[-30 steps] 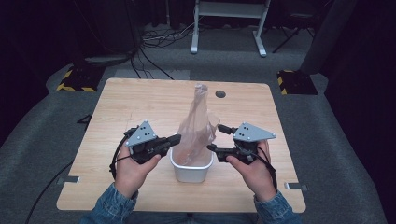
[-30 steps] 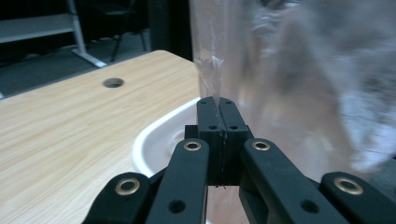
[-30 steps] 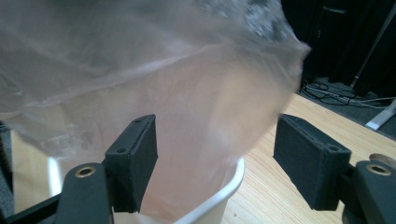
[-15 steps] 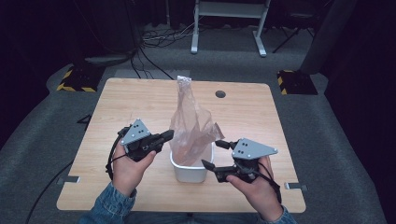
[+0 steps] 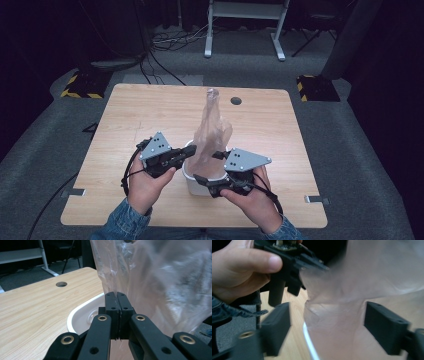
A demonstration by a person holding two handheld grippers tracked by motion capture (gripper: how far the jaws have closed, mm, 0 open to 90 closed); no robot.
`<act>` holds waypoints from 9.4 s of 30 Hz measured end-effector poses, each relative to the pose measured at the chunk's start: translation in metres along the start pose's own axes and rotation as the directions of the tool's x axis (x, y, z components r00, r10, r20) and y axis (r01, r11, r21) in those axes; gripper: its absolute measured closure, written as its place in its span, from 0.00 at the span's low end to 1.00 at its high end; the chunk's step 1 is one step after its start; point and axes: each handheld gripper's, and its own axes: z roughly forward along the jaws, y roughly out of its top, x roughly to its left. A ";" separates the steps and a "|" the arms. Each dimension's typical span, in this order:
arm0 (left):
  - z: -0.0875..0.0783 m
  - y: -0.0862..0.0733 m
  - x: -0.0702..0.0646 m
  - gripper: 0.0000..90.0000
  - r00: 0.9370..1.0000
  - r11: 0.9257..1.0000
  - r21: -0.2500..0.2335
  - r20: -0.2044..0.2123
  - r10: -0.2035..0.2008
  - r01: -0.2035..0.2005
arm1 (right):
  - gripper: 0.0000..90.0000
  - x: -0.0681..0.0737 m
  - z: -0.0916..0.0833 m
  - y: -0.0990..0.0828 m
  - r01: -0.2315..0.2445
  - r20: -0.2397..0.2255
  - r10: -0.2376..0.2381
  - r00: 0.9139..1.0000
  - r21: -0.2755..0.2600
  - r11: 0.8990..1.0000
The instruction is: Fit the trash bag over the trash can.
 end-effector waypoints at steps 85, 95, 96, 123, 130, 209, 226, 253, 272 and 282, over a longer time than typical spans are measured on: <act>-0.004 0.017 -0.004 1.00 0.995 0.997 -0.076 0.100 -0.002 0.009 | 1.00 -0.053 -0.015 0.011 -0.041 0.030 0.042 0.999 -0.016 0.999; -0.029 0.007 0.016 1.00 0.999 0.998 -0.064 0.028 -0.024 0.025 | 1.00 -0.073 -0.040 -0.008 -0.102 0.106 0.103 0.989 -0.014 0.995; -0.031 0.006 0.017 1.00 1.000 0.998 -0.063 0.021 -0.023 0.025 | 1.00 -0.074 -0.041 -0.009 -0.104 0.109 0.105 0.988 -0.013 0.994; 0.000 0.027 -0.003 0.48 0.983 0.991 -0.078 0.159 -0.091 0.104 | 0.98 -0.037 0.003 0.022 0.075 -0.004 -0.075 0.997 0.042 0.996; -0.005 0.024 0.004 0.90 0.985 0.994 -0.039 0.145 -0.097 0.103 | 1.00 -0.033 0.003 0.020 0.094 -0.001 -0.094 0.996 0.057 0.994; 0.013 -0.007 0.070 1.00 0.991 0.972 0.202 0.040 -0.131 0.121 | 1.00 -0.113 0.012 -0.028 -0.164 0.129 0.141 0.982 0.189 0.968; 0.026 -0.032 0.076 1.00 0.979 0.949 0.262 0.055 -0.198 0.177 | 1.00 -0.112 0.023 -0.057 -0.222 0.074 0.210 0.975 0.234 0.947; -0.020 -0.003 0.061 0.53 0.995 0.995 -0.030 0.018 -0.098 0.098 | 0.49 -0.116 -0.034 -0.024 -0.172 0.196 0.183 0.963 -0.073 0.982; -0.017 -0.008 0.034 1.00 0.990 0.995 0.074 0.124 0.059 -0.069 | 1.00 -0.079 -0.022 -0.008 0.008 -0.099 -0.002 0.995 0.059 0.998; -0.045 -0.043 0.022 1.00 0.975 0.983 0.100 0.176 0.133 -0.152 | 1.00 -0.045 -0.052 -0.036 0.064 -0.181 -0.049 0.982 0.074 0.995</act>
